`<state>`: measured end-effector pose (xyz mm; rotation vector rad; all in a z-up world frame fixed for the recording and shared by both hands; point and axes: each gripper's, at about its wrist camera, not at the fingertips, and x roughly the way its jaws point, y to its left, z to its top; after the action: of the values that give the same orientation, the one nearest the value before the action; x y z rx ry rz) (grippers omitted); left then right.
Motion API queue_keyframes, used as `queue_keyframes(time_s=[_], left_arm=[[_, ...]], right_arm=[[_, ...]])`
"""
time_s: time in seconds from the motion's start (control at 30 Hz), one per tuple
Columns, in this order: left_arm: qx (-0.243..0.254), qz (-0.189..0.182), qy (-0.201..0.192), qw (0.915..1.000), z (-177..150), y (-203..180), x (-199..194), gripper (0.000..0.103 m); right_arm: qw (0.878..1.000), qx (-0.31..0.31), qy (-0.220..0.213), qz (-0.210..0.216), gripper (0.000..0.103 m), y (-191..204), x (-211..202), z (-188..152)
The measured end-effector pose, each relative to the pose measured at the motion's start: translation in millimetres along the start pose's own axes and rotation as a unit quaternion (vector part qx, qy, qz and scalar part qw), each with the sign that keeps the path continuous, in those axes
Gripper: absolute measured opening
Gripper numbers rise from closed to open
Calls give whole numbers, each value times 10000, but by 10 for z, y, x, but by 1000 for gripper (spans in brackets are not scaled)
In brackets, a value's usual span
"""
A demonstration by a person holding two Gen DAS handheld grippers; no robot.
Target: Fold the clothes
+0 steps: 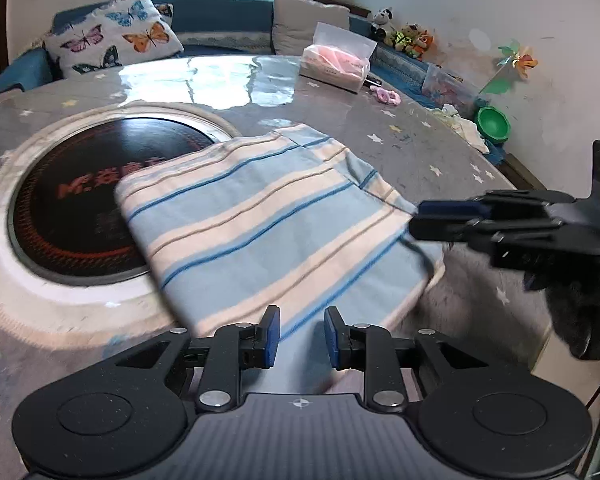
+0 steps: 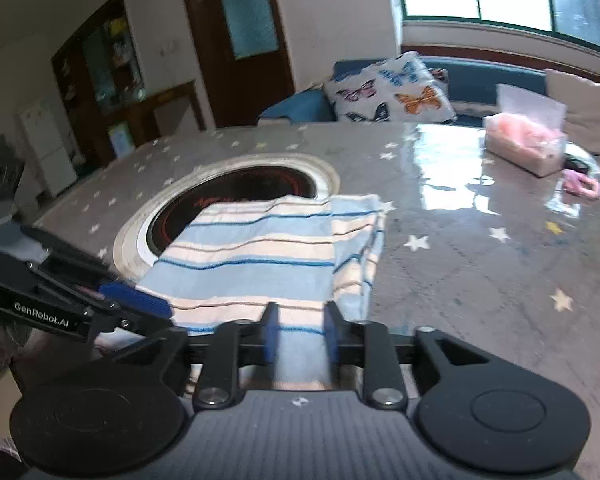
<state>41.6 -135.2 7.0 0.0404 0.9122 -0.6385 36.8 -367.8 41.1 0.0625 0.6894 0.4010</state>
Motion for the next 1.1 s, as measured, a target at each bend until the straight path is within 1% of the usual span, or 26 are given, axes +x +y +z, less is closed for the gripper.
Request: queue_keyframes(time_s=[0.07, 0.1, 0.17, 0.3, 0.33, 0.37, 0.4, 0.5, 0.53, 0.57, 0.6, 0.63, 0.67, 0.73, 0.8, 0.9, 0.97, 1.03, 1.1], left_arm=[[63, 48, -49, 10000, -53, -8, -73, 31], [105, 70, -77, 9999, -87, -5, -108, 36], [226, 108, -101, 9996, -145, -30, -156, 38], [647, 297, -128, 9974, -255, -132, -211, 46], [766, 372, -133, 9963, -278, -161, -218, 46], [897, 453, -142, 9948, -301, -191, -219, 46], [990, 519, -149, 9936, -318, -211, -209, 46], [1264, 746, -173, 9890, -386, -257, -181, 45], [1340, 814, -179, 9875, -412, -263, -178, 45], [1401, 878, -193, 9861, -431, -274, -172, 44], [1429, 924, -222, 9852, -446, -275, -174, 41], [1449, 969, -250, 9844, -454, -272, -174, 34], [1488, 1020, -275, 9832, -459, -273, -174, 31], [1602, 1094, -352, 9804, -477, -286, -192, 17], [1662, 1197, -460, 9777, -482, -303, -238, 12], [1583, 1347, -562, 9765, -473, -295, -321, 8], [1516, 1403, -574, 9767, -485, -278, -344, 7], [1514, 1499, -522, 9757, -524, -257, -323, 7], [1459, 1526, -406, 9766, -553, -219, -286, 7]], right_arm=[[9998, 119, -87, -92, 34, -28, -109, -34], [9997, 178, -108, -158, 34, -52, -150, -50], [9991, 351, -91, -236, 34, -123, -198, -89], [9953, 960, 61, -62, 34, -300, -211, -192], [9947, 1026, 74, -23, 33, -314, -211, -216], [9943, 1059, 79, -13, 27, -313, -208, -224], [9944, 1058, 78, -11, 25, -306, -206, -234], [9945, 1045, 51, -14, 20, -285, -199, -227], [9946, 1035, 38, -28, 16, -281, -201, -222], [9947, 1030, 34, -40, 15, -272, -197, -214], [9947, 1026, 37, -40, 15, -269, -201, -208], [9948, 1018, 30, -48, 14, -263, -206, -202], [9949, 1003, 26, -52, 12, -254, -211, -196], [9952, 977, 25, -46, 9, -236, -220, -180], [9956, 937, 17, -45, 8, -218, -227, -155], [9953, 959, -43, 79, 7, -185, -288, -128], [9957, 912, -49, 133, 7, -139, -314, -140], [9947, 999, 94, 219, 7, -124, -265, -212], [9931, 1104, 300, 252, 7, -126, -167, -324]])
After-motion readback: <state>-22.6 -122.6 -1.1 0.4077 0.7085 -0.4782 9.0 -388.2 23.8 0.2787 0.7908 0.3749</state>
